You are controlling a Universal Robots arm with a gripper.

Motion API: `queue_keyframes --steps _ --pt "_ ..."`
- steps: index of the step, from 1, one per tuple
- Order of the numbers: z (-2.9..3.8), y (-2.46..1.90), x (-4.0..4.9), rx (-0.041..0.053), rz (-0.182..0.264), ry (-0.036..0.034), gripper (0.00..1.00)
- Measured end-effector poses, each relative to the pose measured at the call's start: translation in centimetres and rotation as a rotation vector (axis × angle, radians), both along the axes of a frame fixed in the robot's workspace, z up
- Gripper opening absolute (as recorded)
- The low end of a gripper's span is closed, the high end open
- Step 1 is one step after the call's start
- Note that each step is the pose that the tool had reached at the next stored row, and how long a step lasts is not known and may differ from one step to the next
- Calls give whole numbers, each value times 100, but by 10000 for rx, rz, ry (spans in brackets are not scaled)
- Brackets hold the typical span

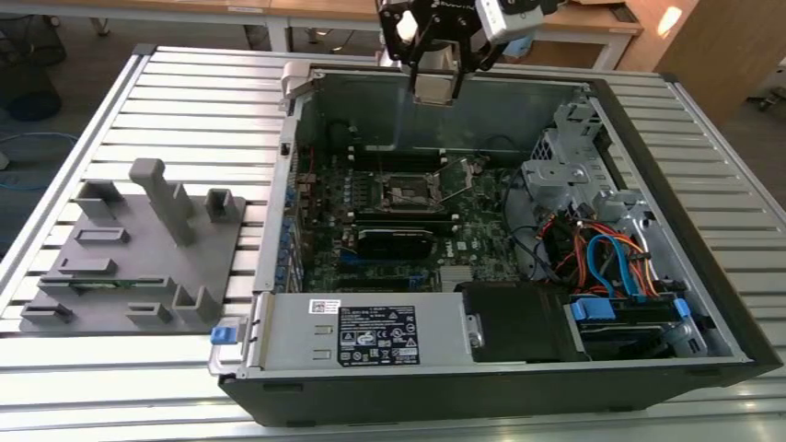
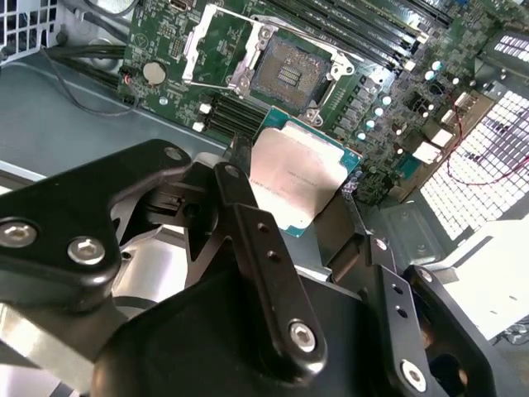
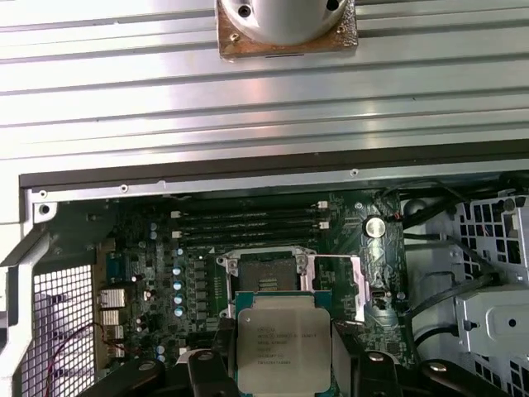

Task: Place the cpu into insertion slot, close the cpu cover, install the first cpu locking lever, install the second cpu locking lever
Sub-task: 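Place the cpu into insertion slot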

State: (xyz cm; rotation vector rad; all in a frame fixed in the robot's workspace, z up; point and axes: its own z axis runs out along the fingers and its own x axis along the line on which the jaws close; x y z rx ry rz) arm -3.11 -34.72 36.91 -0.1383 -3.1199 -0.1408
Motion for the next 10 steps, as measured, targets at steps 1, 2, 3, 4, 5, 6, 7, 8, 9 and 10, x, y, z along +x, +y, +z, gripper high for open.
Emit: queue_keyframes --steps 1,2,3,4,5,6,7,8,9,10 --pt "0 0 0 1 -2 -1 54" --pt "0 0 -1 1 -6 -1 54" --pt "0 0 -1 1 -8 0 54" --pt "0 0 0 1 -8 -1 54" --pt "0 0 -1 1 -10 0 54" --pt "-1 0 -4 2 -12 -1 54" --pt "0 0 -10 1 -11 -1 54" --pt "0 0 -16 1 -10 -1 54" --pt "0 0 -21 0 -10 0 54" --pt "0 0 -25 0 -9 0 54"
